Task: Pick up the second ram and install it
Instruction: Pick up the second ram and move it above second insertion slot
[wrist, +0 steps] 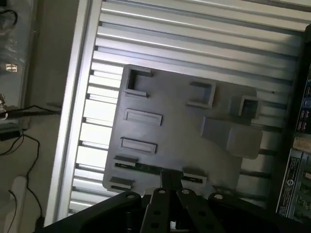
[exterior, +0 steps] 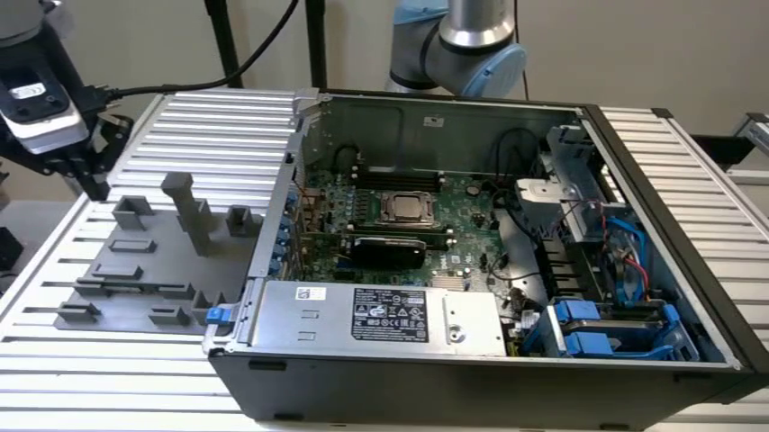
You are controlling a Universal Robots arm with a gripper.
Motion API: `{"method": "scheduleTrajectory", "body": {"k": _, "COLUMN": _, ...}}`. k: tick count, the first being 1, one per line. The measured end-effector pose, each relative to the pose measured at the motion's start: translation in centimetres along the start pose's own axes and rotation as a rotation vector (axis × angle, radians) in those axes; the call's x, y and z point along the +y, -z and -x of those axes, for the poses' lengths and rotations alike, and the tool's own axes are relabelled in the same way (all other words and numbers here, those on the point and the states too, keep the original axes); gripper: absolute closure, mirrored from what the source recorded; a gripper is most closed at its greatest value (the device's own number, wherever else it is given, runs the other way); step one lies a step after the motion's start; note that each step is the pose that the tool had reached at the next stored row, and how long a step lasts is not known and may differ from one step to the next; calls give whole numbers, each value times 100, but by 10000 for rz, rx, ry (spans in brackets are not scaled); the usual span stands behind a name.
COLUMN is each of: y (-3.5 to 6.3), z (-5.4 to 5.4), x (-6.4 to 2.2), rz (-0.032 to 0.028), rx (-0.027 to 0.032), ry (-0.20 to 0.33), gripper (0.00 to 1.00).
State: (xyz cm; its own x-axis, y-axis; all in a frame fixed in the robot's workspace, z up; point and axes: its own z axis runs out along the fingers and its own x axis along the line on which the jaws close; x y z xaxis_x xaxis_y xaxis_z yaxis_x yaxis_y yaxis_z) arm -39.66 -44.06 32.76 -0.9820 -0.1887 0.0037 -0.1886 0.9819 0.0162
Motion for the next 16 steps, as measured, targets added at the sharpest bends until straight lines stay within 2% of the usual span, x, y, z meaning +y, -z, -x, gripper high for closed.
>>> {"method": "scheduleTrajectory", "body": {"k": 16, "y": -172, "z": 0, "x": -2, "rz": -10, "rx": 47, "ry": 2910, "gripper": 100}}
